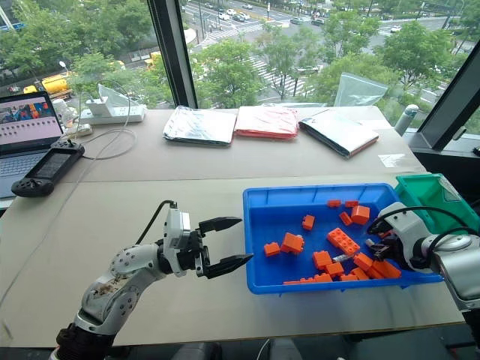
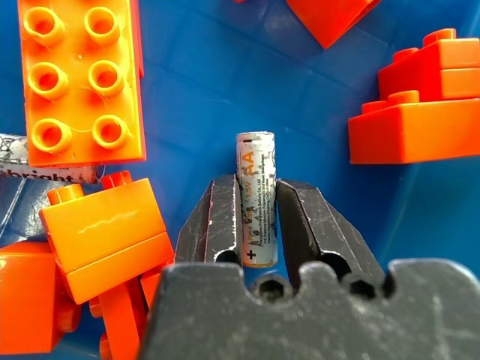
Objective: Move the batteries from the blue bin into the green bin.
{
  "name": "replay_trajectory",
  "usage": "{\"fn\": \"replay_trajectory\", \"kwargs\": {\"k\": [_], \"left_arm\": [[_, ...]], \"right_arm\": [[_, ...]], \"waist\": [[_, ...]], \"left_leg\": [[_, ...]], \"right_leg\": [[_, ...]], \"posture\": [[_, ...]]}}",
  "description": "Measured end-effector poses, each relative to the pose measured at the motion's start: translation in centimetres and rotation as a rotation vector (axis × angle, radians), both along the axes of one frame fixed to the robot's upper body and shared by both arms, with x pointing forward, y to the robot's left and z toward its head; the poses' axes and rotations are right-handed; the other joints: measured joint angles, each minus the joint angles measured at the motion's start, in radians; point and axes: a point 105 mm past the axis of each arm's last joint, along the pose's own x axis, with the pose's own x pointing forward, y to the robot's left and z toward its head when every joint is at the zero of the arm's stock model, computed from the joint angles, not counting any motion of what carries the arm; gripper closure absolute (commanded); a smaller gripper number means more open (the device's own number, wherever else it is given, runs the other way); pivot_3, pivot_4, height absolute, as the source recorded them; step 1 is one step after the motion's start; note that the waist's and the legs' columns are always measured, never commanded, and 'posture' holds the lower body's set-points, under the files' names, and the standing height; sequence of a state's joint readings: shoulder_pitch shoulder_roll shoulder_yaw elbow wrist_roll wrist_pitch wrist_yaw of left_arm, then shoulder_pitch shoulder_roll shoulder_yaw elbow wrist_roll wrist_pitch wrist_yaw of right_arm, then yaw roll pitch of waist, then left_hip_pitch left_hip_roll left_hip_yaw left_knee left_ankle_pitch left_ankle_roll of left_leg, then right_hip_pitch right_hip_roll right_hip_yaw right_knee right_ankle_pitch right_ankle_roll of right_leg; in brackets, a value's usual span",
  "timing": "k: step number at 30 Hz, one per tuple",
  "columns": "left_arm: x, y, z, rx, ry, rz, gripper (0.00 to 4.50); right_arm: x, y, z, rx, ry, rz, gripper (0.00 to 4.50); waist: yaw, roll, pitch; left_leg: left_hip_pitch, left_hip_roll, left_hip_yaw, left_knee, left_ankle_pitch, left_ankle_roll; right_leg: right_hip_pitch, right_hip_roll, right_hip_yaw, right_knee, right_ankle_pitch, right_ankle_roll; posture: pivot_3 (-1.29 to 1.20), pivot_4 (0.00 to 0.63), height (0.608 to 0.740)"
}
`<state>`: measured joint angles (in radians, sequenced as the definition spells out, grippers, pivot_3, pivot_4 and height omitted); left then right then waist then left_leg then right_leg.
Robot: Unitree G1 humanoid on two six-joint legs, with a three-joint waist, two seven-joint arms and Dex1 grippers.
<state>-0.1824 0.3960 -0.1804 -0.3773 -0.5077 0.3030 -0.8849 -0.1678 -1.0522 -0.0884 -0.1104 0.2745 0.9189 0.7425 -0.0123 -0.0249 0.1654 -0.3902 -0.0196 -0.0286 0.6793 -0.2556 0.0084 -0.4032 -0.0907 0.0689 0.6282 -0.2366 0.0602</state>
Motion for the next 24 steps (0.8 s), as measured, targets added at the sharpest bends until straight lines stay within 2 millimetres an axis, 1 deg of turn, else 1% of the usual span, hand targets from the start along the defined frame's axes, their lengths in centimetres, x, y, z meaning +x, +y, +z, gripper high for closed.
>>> {"fn": "replay_trajectory", "kwargs": {"k": [4, 6, 8, 10, 14, 15, 17, 20, 23, 24], "left_arm": [[0.0, 0.0, 0.0, 0.0, 0.0, 0.0, 0.0], [0.0, 0.0, 0.0, 0.001, 0.0, 0.0, 0.0], [0.0, 0.0, 0.0, 0.001, 0.0, 0.0, 0.0], [0.0, 0.0, 0.0, 0.002, 0.0, -0.002, 0.0], [0.0, 0.1, 0.0, 0.004, 0.0, -0.002, 0.0], [0.0, 0.1, 0.0, 0.004, 0.0, -0.002, 0.0], [0.0, 0.1, -0.1, 0.005, 0.0, -0.003, 0.0], [0.0, 0.1, 0.0, 0.005, -0.001, -0.005, 0.0], [0.0, 0.1, -0.1, 0.005, -0.001, -0.006, 0.0], [0.0, 0.1, 0.0, 0.005, -0.001, -0.006, 0.0]], "right_arm": [[-0.1, 0.1, 0.0, -0.011, -0.011, 0.018, 4.24], [0.1, 0.5, 0.6, 0.025, -0.048, 0.02, 4.24], [0.5, 1.1, 2.4, 0.075, -0.124, 0.031, 4.24], [1.1, 1.6, 5.2, 0.108, -0.229, 0.046, 4.24], [2.1, 1.6, 10.4, 0.141, -0.447, 0.008, 4.24], [2.3, 1.4, 11.2, 0.139, -0.483, -0.01, 4.24], [2.9, 0.2, 12.3, 0.108, -0.559, -0.094, 4.24], [3.5, -3.1, 13.3, 0.052, -0.649, -0.289, 4.24], [3.3, -5.8, 13.2, -0.032, -0.668, -0.421, 4.24], [3.3, -6.2, 13.0, -0.043, -0.664, -0.445, 4.24]], "waist": [[0.0, 0.0, 0.0], [0.0, 0.0, 0.0], [-0.001, 0.001, 0.0], [-0.002, 0.001, 0.0], [0.0, 0.001, 0.0], [0.0, 0.001, 0.0], [0.001, 0.001, 0.0], [0.004, 0.001, 0.0], [0.002, 0.001, 0.0], [0.001, 0.001, 0.0]], "left_leg": [[0.0, 0.0, 0.0, 0.0, 0.0, 0.0], [0.0, 0.0, 0.0, 0.0, 0.0, 0.0], [0.0, 0.0, -0.001, 0.0, 0.0, 0.0], [0.0, 0.0, -0.001, 0.0, 0.0, 0.0], [0.0, 0.0, -0.001, 0.0, 0.0, 0.0], [0.0, 0.0, -0.001, 0.0, 0.0, 0.0], [-0.001, 0.0, -0.001, 0.0, 0.0, 0.0], [-0.001, -0.001, 0.001, 0.0, 0.0, 0.0], [-0.001, -0.001, 0.002, -0.001, 0.0, 0.0], [-0.001, -0.001, 0.002, -0.001, 0.0, 0.0]], "right_leg": [[0.0, 0.0, 0.0, 0.0, 0.0, 0.0], [0.0, 0.0, 0.0, 0.0, 0.0, 0.0], [0.0, 0.0, 0.0, 0.0, 0.0, 0.0], [0.0, 0.0, 0.0, 0.0, 0.0, 0.0], [0.0, 0.0, 0.0, 0.0, 0.0, 0.0], [0.0, 0.0, 0.0, 0.0, 0.0, 0.0], [0.0, 0.0, 0.0, 0.0, 0.0, 0.0], [-0.001, -0.001, 0.0, 0.0, 0.0, 0.0], [-0.001, -0.001, 0.0, 0.0, 0.0, 0.0], [-0.001, -0.001, 0.0, 0.0, 0.0, 0.0]], "posture": [[0.0, 0.15, 0.74], [0.0, 0.15, 0.74], [0.0, 0.15, 0.74], [0.0, 0.15, 0.74], [0.0, 0.15, 0.74], [0.0, 0.15, 0.74], [0.0, 0.15, 0.74], [0.0, 0.15, 0.74], [0.0, 0.15, 0.74], [0.0, 0.15, 0.74]]}}
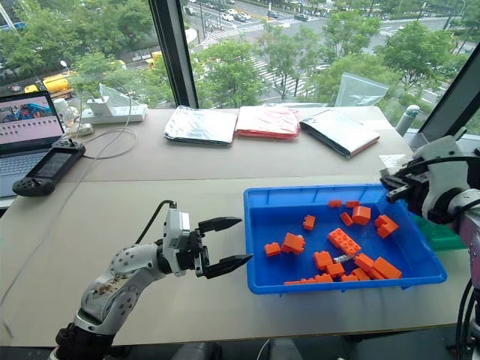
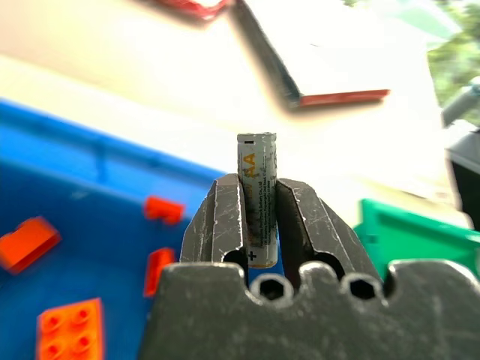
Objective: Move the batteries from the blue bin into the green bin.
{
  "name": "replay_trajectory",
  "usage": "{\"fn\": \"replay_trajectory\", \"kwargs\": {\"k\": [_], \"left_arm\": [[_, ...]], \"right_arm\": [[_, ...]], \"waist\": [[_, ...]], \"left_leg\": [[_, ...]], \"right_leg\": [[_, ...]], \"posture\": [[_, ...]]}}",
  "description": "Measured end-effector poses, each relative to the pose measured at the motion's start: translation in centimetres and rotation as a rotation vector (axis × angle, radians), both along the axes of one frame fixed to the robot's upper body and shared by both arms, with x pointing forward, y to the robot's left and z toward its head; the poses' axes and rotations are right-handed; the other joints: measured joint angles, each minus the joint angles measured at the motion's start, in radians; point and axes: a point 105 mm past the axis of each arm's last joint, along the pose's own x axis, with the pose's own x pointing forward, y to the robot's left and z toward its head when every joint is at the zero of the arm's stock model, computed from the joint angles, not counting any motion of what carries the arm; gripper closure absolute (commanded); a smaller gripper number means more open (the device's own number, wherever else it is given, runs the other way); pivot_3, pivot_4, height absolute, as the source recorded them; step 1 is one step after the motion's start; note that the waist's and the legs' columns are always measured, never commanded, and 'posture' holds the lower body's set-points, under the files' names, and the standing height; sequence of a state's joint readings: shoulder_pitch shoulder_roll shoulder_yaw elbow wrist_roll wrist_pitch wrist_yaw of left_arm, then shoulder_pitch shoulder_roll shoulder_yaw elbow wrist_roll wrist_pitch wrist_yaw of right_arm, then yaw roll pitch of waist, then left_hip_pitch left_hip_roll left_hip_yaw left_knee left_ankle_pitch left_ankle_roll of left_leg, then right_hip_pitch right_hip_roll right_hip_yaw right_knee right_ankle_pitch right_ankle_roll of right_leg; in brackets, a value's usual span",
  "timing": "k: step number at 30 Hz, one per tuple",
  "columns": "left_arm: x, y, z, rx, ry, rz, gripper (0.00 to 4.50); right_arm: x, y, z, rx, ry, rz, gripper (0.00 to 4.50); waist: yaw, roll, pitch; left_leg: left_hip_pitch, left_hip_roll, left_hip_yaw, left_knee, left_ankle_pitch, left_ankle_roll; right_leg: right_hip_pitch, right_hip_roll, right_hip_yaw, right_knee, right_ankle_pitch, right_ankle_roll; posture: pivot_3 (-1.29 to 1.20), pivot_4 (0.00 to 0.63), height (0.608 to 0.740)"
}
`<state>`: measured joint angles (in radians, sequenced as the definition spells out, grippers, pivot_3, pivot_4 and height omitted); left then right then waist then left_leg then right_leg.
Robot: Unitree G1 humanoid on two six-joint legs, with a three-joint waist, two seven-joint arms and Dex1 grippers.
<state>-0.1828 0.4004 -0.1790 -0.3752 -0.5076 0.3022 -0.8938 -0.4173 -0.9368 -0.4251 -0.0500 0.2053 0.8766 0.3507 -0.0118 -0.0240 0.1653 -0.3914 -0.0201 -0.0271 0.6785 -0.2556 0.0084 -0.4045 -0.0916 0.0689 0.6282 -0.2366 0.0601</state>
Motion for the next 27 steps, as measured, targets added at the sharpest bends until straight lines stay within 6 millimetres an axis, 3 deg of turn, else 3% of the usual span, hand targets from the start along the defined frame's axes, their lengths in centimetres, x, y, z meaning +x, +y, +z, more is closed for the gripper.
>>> {"fn": "replay_trajectory", "kwargs": {"k": [4, 6, 7, 15, 16, 18, 21, 23, 25, 27], "left_arm": [[0.0, 0.0, 0.1, -0.001, -0.002, -0.001, 0.0], [0.0, 0.0, 0.1, -0.001, -0.002, -0.001, 0.0], [0.0, -0.1, 0.1, -0.003, -0.004, -0.001, 0.0], [0.1, -0.1, 0.2, -0.005, -0.004, 0.006, 0.0], [0.2, -0.1, 0.2, -0.005, -0.003, 0.008, 0.0], [0.2, -0.1, 0.2, -0.006, -0.004, 0.011, 0.0], [0.3, -0.2, 0.4, -0.007, -0.007, 0.013, 0.0], [0.3, -0.3, 0.5, -0.008, -0.01, 0.015, 0.0], [0.4, -0.1, 0.4, -0.004, -0.006, 0.024, 0.0], [0.4, -0.2, 0.4, -0.003, -0.001, 0.026, 0.0]], "right_arm": [[-0.3, -2.4, -0.5, -0.024, 0.014, -0.148, 4.24], [-0.3, -2.9, -0.6, -0.025, 0.018, -0.175, 3.24], [-0.3, -2.9, -0.5, -0.03, 0.015, -0.177, 3.07], [0.4, -2.3, 1.6, -0.053, -0.069, -0.152, 0.36], [0.7, -1.6, 1.6, -0.035, -0.071, -0.107, 0.04], [1.1, 0.4, 1.2, 0.003, -0.058, 0.011, 0.01], [0.6, 5.5, -0.4, 0.039, 0.03, 0.321, 0.01], [-0.9, 8.0, -1.6, 0.028, 0.106, 0.481, 0.01], [-3.4, 12.1, -3.6, 0.024, 0.225, 0.724, 0.01], [-4.6, 14.0, -4.4, 0.03, 0.273, 0.834, 0.01]], "waist": [[-0.004, 0.0, 0.0], [-0.006, 0.0, 0.0], [-0.006, 0.001, 0.0], [-0.005, 0.001, 0.0], [-0.005, 0.001, 0.0], [-0.007, 0.001, 0.0], [-0.004, 0.001, 0.0], [0.003, 0.001, 0.0], [0.007, 0.001, 0.0], [0.005, 0.001, 0.0]], "left_leg": [[0.001, 0.0, 0.0, 0.0, 0.0, 0.0], [0.001, 0.0, 0.0, 0.0, 0.0, 0.0], [0.001, 0.0, 0.0, 0.0, 0.0, 0.0], [0.001, 0.0, 0.0, 0.0, 0.0, 0.0], [0.001, 0.0, 0.0, 0.0, 0.0, 0.0], [0.001, 0.001, 0.0, 0.0, 0.0, 0.0], [0.0, 0.001, -0.002, 0.0, 0.0, 0.0], [0.0, 0.001, -0.003, 0.0, 0.0, 0.0], [-0.001, 0.002, -0.004, 0.0, -0.001, 0.001], [-0.001, 0.001, -0.003, 0.002, -0.001, 0.001]], "right_leg": [[0.0, 0.0, 0.001, 0.0, 0.0, 0.0], [0.0, 0.001, 0.001, 0.0, 0.0, 0.0], [0.0, 0.001, 0.001, 0.0, 0.0, 0.0], [0.0, 0.001, 0.001, 0.0, 0.0, 0.0], [0.0, 0.001, 0.001, 0.0, 0.0, 0.0], [0.0, 0.001, 0.001, 0.0, 0.0, 0.0], [0.0, 0.001, 0.0, 0.0, 0.0, 0.0], [0.001, 0.0, 0.0, -0.001, 0.0, 0.0], [0.001, 0.001, -0.001, -0.002, 0.0, 0.001], [0.001, -0.001, 0.0, -0.001, 0.0, 0.002]], "posture": [[0.0, 0.15, 0.74], [0.0, 0.15, 0.74], [0.0, 0.15, 0.74], [0.0, 0.15, 0.74], [0.0, 0.15, 0.74], [0.0, 0.15, 0.74], [0.0, 0.15, 0.74], [0.0, 0.15, 0.74], [0.0, 0.15, 0.74], [0.0, 0.15, 0.74]]}}
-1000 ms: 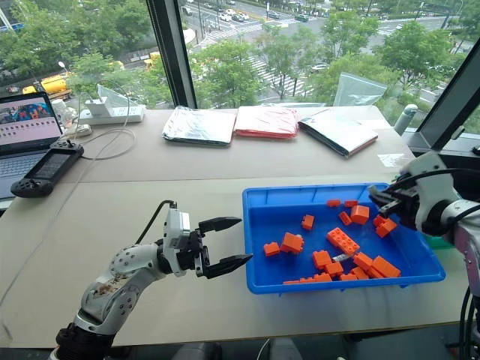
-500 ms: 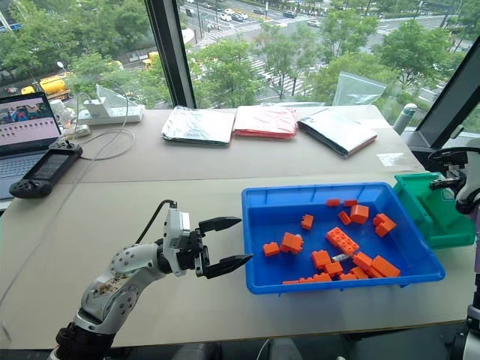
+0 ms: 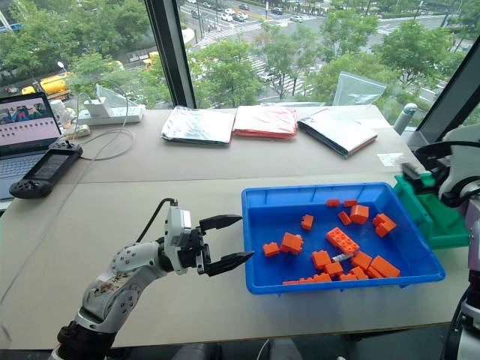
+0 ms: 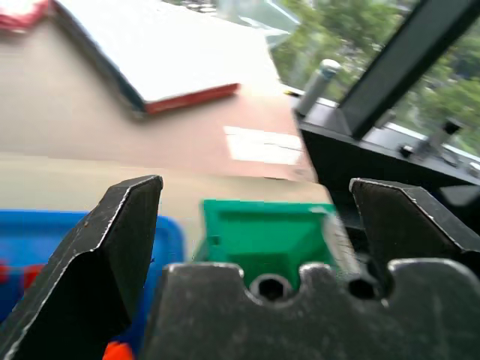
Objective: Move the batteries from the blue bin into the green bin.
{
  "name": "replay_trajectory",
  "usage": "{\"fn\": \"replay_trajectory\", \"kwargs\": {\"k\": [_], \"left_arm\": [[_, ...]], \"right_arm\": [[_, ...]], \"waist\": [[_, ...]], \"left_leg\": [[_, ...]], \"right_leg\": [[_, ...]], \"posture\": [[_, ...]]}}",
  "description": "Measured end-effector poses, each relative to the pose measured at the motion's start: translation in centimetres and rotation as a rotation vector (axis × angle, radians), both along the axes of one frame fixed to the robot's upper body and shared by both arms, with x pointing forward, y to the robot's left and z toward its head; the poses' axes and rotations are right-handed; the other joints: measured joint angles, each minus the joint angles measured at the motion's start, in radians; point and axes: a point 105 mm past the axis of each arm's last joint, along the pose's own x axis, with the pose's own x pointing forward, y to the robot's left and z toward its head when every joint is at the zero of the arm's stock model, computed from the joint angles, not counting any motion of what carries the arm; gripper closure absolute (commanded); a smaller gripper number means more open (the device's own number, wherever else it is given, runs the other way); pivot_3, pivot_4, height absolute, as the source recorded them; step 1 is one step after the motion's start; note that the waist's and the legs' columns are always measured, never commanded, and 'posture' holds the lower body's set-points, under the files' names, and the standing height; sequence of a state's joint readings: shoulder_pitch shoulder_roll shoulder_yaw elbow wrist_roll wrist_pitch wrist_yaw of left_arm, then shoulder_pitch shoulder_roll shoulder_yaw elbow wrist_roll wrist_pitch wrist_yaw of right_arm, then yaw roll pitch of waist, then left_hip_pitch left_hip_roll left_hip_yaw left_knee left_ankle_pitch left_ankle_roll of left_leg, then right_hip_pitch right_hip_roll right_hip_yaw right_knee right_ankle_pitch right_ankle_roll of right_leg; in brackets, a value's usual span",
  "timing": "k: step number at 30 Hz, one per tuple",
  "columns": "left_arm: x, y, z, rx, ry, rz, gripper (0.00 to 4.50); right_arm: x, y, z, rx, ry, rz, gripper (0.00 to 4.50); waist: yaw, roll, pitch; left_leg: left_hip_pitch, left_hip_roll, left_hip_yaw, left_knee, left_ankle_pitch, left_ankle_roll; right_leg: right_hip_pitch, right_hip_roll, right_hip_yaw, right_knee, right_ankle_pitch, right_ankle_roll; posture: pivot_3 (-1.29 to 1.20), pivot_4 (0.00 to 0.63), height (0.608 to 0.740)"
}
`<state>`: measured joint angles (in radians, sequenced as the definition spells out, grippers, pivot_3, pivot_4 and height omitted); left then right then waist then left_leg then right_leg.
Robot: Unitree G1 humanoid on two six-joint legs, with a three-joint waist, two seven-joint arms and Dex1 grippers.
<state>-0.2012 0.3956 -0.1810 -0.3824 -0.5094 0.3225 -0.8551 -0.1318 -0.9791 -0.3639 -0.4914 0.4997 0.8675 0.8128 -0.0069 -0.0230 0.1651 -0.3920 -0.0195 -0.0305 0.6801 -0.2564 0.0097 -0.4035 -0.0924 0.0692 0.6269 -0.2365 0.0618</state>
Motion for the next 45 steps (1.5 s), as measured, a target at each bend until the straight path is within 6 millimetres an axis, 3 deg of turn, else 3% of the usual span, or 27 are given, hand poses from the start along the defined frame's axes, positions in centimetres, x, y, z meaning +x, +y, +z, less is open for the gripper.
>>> {"fn": "replay_trajectory", "kwargs": {"k": [5, 10, 15, 20, 25, 30, 35, 40, 45], "left_arm": [[0.0, 0.0, -0.1, 0.004, 0.011, 0.002, 0.0], [0.1, 0.0, -0.1, 0.007, 0.015, 0.007, 0.0], [0.1, -0.1, 0.0, 0.009, 0.013, 0.008, 0.0], [0.0, -0.1, 0.2, 0.009, 0.002, 0.005, 0.0], [0.1, -0.1, 0.3, 0.008, -0.001, 0.012, 0.0], [0.1, -0.1, 0.3, 0.009, -0.001, 0.015, 0.0], [0.1, -0.1, 0.3, 0.008, -0.001, 0.017, 0.0], [0.1, -0.1, 0.3, 0.008, -0.002, 0.016, 0.0], [0.0, -0.1, 0.4, 0.006, -0.006, 0.011, 0.0]], "right_arm": [[-0.9, 0.3, -1.7, -0.033, 0.096, 0.027, 0.01], [0.0, -1.1, -5.2, -0.085, 0.199, -0.069, 0.01], [1.3, -1.9, -5.9, -0.084, 0.203, -0.127, 0.01], [1.5, -2.0, -7.8, -0.081, 0.265, -0.139, 0.01], [2.1, -2.0, -8.6, -0.079, 0.276, -0.154, 0.01], [2.6, -2.4, -8.9, -0.071, 0.273, -0.186, 1.39], [2.8, -2.4, -8.9, -0.077, 0.262, -0.192, 3.05], [3.2, -2.9, -8.0, -0.05, 0.217, -0.226, 3.06], [4.7, -5.2, -4.3, -0.008, 0.072, -0.349, 3.06]], "waist": [[-0.004, -0.001, 0.0], [-0.005, -0.001, 0.0], [-0.006, -0.001, 0.0], [-0.005, -0.001, 0.0], [-0.005, -0.001, 0.0], [-0.005, -0.001, 0.0], [-0.005, -0.001, 0.0], [-0.005, -0.001, 0.0], [-0.005, -0.001, 0.0]], "left_leg": [[0.002, 0.0, 0.001, 0.001, 0.0, 0.0], [0.001, 0.0, 0.001, 0.0, 0.0, 0.0], [0.001, 0.0, 0.001, 0.0, 0.0, 0.0], [0.001, 0.0, 0.001, 0.0, 0.0, 0.0], [0.001, 0.0, 0.001, 0.0, 0.0, 0.0], [0.001, 0.0, 0.001, 0.0, 0.0, 0.0], [0.001, 0.0, 0.001, 0.0, 0.0, 0.0], [0.001, -0.001, 0.001, 0.0, 0.0, 0.0], [0.001, -0.001, 0.001, 0.0, 0.0, 0.0]], "right_leg": [[0.002, 0.001, 0.0, 0.0, 0.001, 0.0], [0.0, 0.001, 0.0, 0.0, 0.001, 0.0], [0.0, 0.001, 0.0, 0.0, 0.001, 0.0], [0.0, 0.001, 0.0, 0.0, 0.001, 0.0], [0.0, 0.001, 0.0, 0.0, 0.001, 0.0], [0.0, 0.001, 0.0, 0.0, 0.001, 0.0], [0.0, 0.001, 0.0, 0.0, 0.001, 0.0], [0.0, 0.001, 0.0, 0.0, 0.001, 0.0], [0.0, 0.001, 0.0, 0.0, 0.001, 0.0]], "posture": [[0.0, 0.15, 0.74], [0.0, 0.15, 0.74], [0.0, 0.15, 0.74], [0.0, 0.15, 0.74], [0.0, 0.15, 0.74], [0.0, 0.15, 0.74], [0.0, 0.15, 0.74], [0.0, 0.15, 0.74], [0.0, 0.15, 0.74]]}}
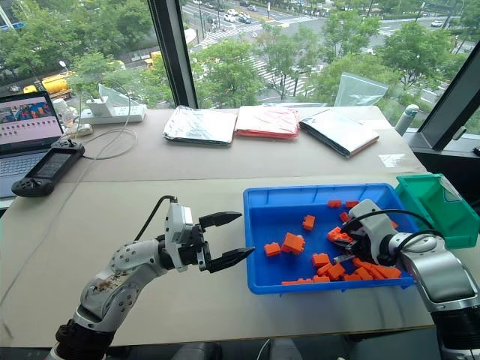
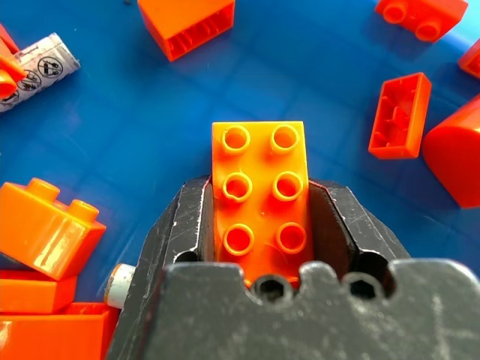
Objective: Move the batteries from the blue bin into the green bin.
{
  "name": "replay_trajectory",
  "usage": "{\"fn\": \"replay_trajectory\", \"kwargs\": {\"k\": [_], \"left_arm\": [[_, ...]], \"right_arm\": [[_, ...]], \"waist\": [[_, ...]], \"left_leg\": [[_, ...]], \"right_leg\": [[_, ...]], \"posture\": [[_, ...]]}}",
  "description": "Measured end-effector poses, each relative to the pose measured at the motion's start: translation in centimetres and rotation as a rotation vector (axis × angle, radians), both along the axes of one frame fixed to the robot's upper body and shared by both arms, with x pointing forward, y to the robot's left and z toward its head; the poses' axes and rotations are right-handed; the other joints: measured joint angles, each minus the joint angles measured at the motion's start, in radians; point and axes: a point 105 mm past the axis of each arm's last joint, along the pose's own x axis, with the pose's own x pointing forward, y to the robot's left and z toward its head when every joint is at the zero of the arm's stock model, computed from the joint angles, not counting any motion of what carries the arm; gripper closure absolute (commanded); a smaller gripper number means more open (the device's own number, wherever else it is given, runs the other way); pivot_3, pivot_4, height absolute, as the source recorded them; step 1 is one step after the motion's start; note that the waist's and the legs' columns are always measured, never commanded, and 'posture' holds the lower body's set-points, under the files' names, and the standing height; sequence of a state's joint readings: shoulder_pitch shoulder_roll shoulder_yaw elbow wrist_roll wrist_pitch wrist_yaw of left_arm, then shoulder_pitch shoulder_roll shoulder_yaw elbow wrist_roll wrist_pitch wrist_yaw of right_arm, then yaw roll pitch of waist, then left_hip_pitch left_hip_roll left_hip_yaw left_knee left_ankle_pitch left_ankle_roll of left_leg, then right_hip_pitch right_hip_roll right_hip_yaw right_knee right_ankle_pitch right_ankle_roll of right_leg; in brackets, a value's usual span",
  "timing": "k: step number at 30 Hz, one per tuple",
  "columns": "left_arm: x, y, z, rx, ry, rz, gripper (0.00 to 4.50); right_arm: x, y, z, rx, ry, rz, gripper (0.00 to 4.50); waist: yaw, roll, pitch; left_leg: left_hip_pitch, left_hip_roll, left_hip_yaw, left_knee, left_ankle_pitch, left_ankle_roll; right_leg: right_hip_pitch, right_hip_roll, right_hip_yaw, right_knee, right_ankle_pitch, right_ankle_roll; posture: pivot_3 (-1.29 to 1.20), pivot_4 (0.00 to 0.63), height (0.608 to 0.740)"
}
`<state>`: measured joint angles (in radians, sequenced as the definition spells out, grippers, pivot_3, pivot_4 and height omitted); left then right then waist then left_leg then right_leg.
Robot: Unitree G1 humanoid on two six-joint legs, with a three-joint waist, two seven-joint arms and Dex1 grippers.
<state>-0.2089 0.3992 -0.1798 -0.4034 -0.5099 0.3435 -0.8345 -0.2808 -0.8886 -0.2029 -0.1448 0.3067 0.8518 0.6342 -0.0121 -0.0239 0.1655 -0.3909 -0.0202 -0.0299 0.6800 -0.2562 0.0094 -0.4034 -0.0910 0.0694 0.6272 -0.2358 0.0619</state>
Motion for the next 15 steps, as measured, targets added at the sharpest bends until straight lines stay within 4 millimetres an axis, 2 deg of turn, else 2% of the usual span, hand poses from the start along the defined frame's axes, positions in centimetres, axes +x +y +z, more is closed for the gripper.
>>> {"fn": "replay_trajectory", "kwargs": {"k": [3, 8, 10, 15], "left_arm": [[0.0, 0.0, 0.1, -0.006, -0.006, -0.002, 0.0], [0.0, 0.0, 0.2, -0.011, -0.011, -0.003, 0.0], [0.0, 0.0, 0.2, -0.012, -0.013, -0.003, 0.0], [0.0, -0.1, 0.2, -0.013, -0.015, -0.003, 0.0]], "right_arm": [[1.1, -1.5, 1.0, -0.002, -0.051, -0.098, 3.06], [1.9, -3.7, 0.8, -0.047, -0.061, -0.221, 3.06], [2.1, -3.9, 0.6, -0.048, -0.064, -0.234, 2.04], [2.3, -4.2, 0.5, -0.051, -0.075, -0.257, 0.42]], "waist": [[-0.001, 0.0, 0.0], [-0.001, 0.0, 0.0], [-0.001, 0.0, 0.0], [-0.001, 0.0, 0.0]], "left_leg": [[0.0, 0.0, 0.0, 0.0, 0.0, 0.0], [0.0, 0.0, 0.002, 0.0, 0.0, 0.0], [0.0, 0.0, 0.002, 0.0, 0.0, 0.0], [0.0, 0.0, 0.002, 0.0, 0.0, 0.0]], "right_leg": [[0.0, 0.0, 0.0, 0.0, 0.0, 0.0], [0.0, -0.001, 0.0, 0.0, 0.0, 0.0], [0.0, 0.0, 0.0, 0.0, 0.0, 0.0], [0.0, 0.0, 0.0, 0.0, 0.0, 0.0]], "posture": [[0.0, 0.15, 0.74], [0.0, 0.15, 0.74], [0.0, 0.15, 0.74], [0.0, 0.15, 0.74]]}}
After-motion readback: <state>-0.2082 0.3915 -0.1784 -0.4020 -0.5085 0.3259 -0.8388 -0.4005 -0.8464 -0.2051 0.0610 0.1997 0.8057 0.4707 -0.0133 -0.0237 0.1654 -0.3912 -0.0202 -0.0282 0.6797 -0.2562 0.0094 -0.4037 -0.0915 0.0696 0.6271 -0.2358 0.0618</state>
